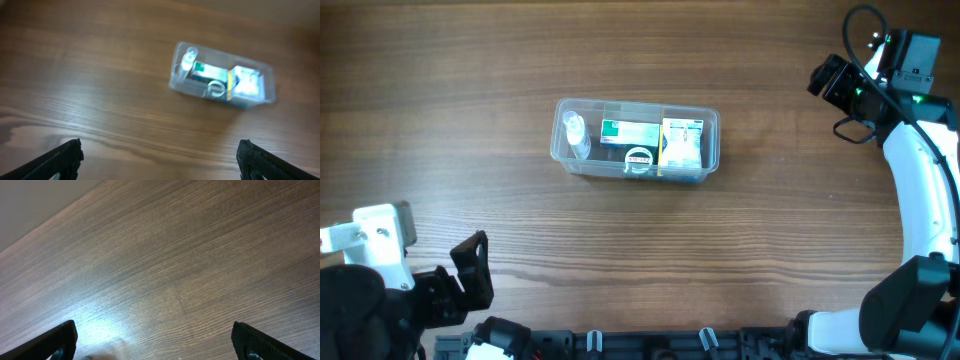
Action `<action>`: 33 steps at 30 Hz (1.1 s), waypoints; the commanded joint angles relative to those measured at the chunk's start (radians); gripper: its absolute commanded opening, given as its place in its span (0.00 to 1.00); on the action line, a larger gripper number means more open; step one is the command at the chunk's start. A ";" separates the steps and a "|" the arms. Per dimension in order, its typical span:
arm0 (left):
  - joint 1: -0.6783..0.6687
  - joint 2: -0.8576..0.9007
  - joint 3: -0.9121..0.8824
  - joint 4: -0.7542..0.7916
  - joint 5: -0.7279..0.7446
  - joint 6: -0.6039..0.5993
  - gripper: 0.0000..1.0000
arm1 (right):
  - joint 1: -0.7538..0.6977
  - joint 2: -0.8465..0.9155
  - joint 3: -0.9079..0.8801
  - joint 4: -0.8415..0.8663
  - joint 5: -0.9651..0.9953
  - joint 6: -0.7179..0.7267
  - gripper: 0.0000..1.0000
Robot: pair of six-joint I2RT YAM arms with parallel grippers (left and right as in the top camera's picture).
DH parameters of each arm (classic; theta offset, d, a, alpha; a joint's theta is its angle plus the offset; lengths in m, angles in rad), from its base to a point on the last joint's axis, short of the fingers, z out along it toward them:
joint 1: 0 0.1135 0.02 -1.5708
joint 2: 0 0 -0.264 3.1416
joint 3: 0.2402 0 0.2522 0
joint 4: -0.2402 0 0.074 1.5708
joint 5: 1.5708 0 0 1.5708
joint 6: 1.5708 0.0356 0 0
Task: Pack container
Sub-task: 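Open the left gripper and withdraw it back to the left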
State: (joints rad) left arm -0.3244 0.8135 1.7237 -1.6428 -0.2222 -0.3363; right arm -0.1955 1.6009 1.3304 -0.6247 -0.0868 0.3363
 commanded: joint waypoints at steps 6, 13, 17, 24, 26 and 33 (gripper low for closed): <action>0.162 -0.217 -0.269 0.296 0.040 -0.039 1.00 | 0.000 0.010 0.003 0.003 -0.016 0.006 1.00; 0.319 -0.494 -0.712 0.727 0.099 -0.039 1.00 | 0.000 0.010 0.003 0.003 -0.016 0.006 1.00; 0.371 -0.593 -0.939 0.962 0.177 -0.039 1.00 | 0.000 0.010 0.003 0.003 -0.016 0.006 1.00; 0.397 -0.674 -1.266 1.372 0.265 -0.039 1.00 | 0.000 0.010 0.003 0.003 -0.016 0.006 1.00; 0.397 -0.688 -1.334 1.462 0.280 -0.039 1.00 | 0.000 0.010 0.003 0.003 -0.016 0.006 1.00; 0.398 -0.749 -1.471 1.573 0.293 -0.039 1.00 | 0.000 0.010 0.003 0.003 -0.016 0.007 1.00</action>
State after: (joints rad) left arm 0.0658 0.1028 0.3016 -0.0887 0.0429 -0.3729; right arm -0.1955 1.6009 1.3304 -0.6247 -0.0898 0.3363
